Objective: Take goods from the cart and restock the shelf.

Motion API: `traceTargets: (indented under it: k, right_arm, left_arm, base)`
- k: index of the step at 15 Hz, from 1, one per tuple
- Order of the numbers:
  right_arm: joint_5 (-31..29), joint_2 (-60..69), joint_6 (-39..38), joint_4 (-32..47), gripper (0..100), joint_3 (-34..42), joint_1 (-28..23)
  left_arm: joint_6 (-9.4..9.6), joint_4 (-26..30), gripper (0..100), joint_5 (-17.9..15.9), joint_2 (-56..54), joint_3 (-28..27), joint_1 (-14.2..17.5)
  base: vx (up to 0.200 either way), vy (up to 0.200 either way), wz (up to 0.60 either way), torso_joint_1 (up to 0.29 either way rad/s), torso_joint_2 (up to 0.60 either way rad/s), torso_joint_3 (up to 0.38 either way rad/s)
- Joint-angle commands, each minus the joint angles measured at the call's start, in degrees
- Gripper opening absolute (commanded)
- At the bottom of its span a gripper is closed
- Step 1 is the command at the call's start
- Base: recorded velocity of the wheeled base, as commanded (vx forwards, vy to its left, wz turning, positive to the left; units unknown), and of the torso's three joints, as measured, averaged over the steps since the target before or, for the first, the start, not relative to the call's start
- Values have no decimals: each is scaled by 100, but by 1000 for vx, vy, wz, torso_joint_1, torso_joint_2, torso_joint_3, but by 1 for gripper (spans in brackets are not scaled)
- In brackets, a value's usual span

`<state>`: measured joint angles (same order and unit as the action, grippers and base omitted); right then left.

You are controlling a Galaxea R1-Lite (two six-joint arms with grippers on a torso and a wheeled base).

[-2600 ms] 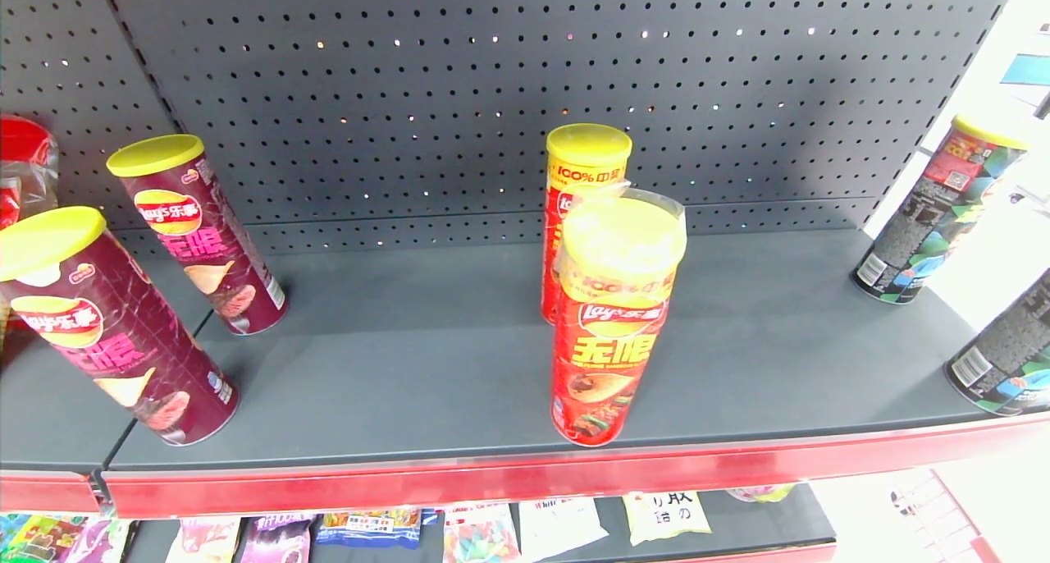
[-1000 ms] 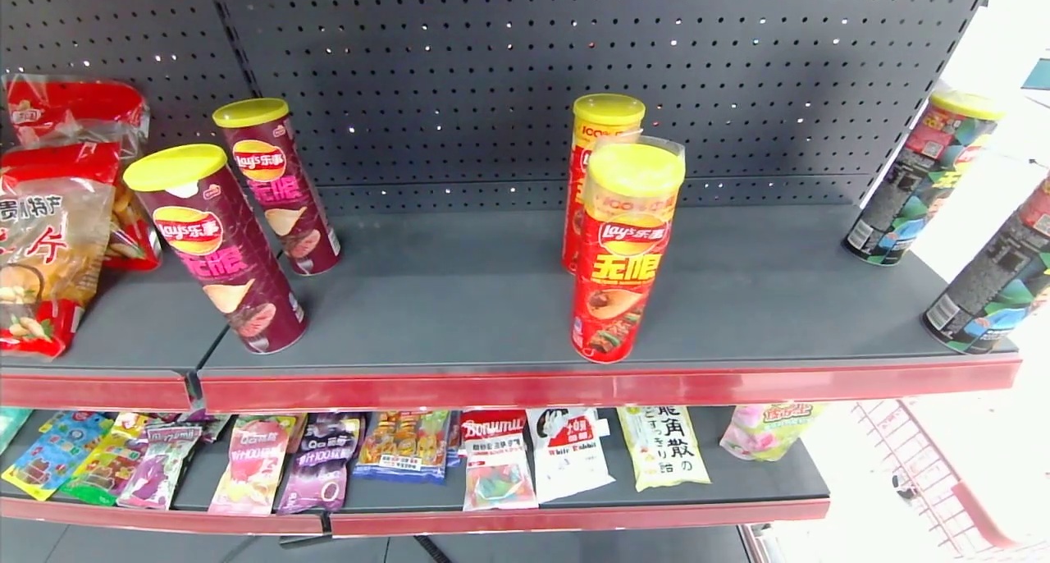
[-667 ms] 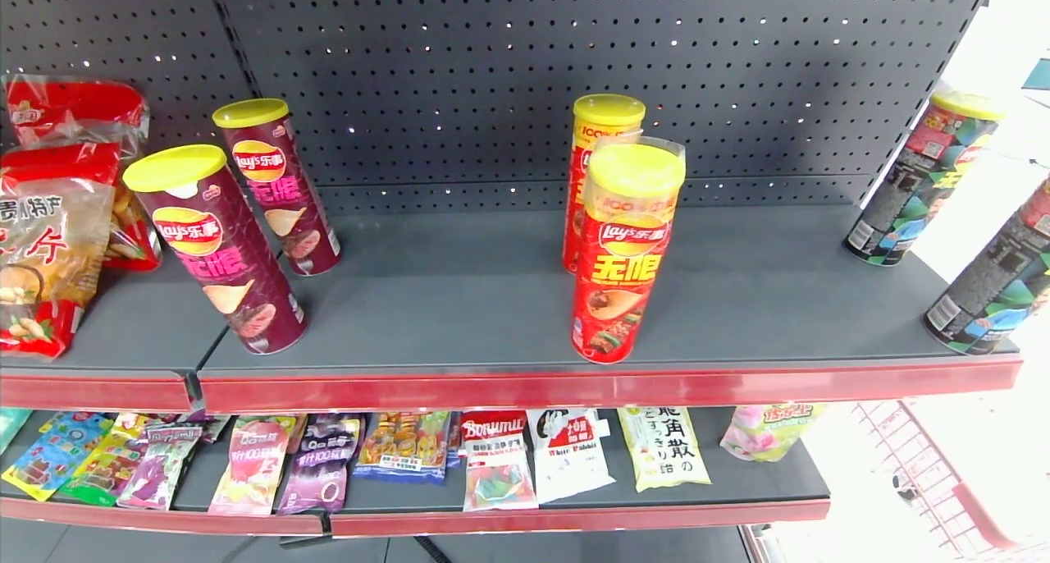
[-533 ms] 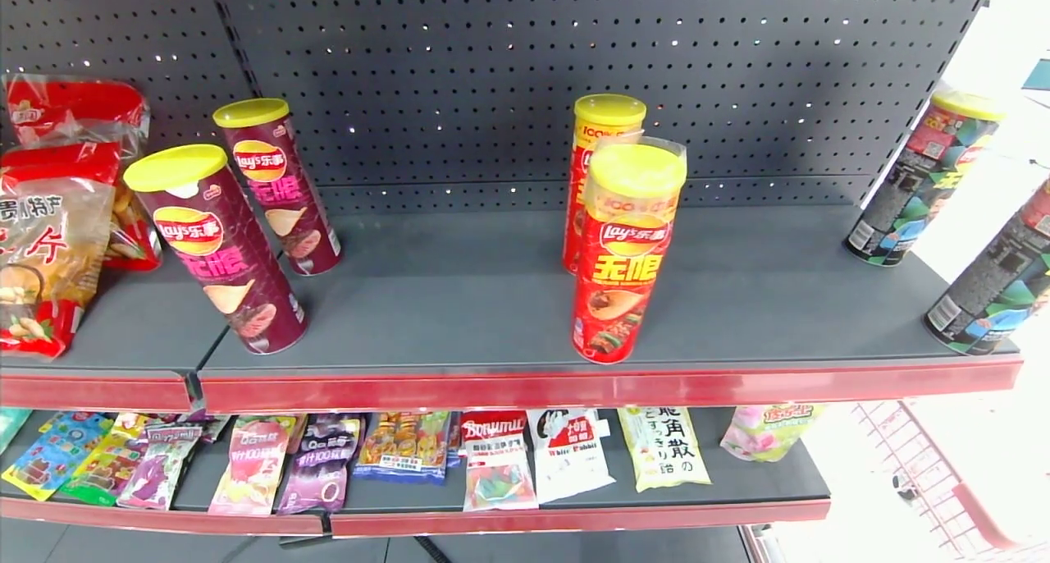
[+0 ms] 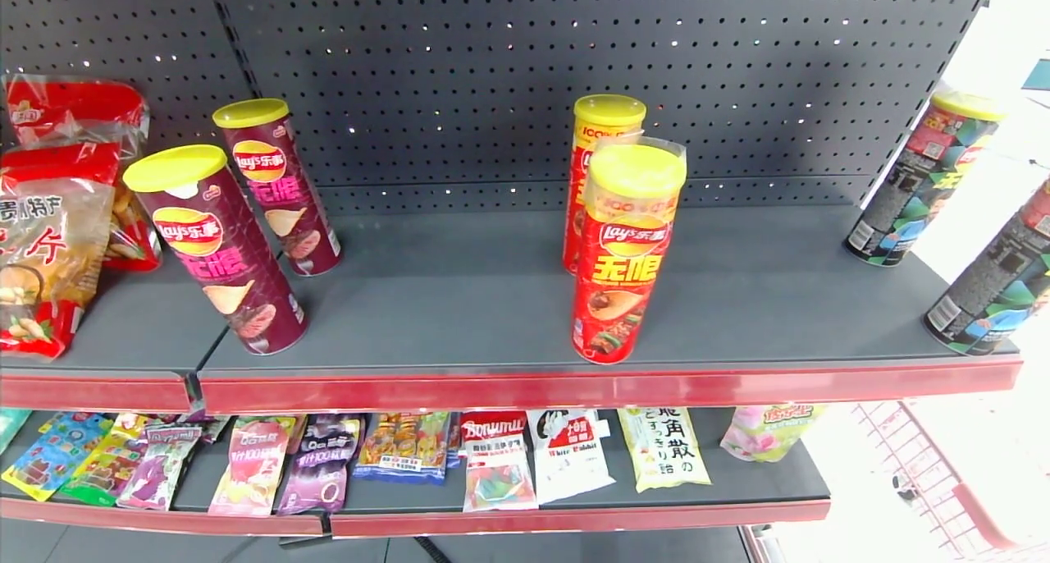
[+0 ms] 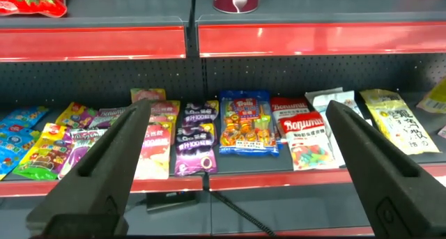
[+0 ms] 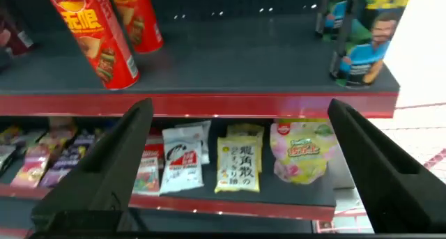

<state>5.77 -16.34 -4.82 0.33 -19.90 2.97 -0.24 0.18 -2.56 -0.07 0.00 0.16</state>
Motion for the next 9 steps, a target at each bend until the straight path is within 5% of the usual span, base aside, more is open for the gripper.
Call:
traceTargets:
  k: [1, 5, 7, 9]
  right_arm:
    - [214, -2972, 16, -94, 100, -1104, 485]
    - [-331, -4818, 33, -1132, 100, -1289, 1355]
    - [-1262, -5600, 42, -1852, 100, -1377, 2058]
    - [-1526, -5846, 262, -1905, 100, -1385, 2506]
  left_arm:
    - [-2, -1, 100, 1, 7, 0, 2]
    - [-2, -1, 100, 1, 7, 0, 2]
    - [-2, -1, 100, 1, 7, 0, 2]
    - [-2, -1, 100, 1, 7, 0, 2]
  base:
    - [0, 0, 0, 0, 0, 0]
    - [0, 0, 0, 0, 0, 0]
    - [0, 0, 0, 0, 0, 0]
    - [0, 0, 0, 0, 0, 0]
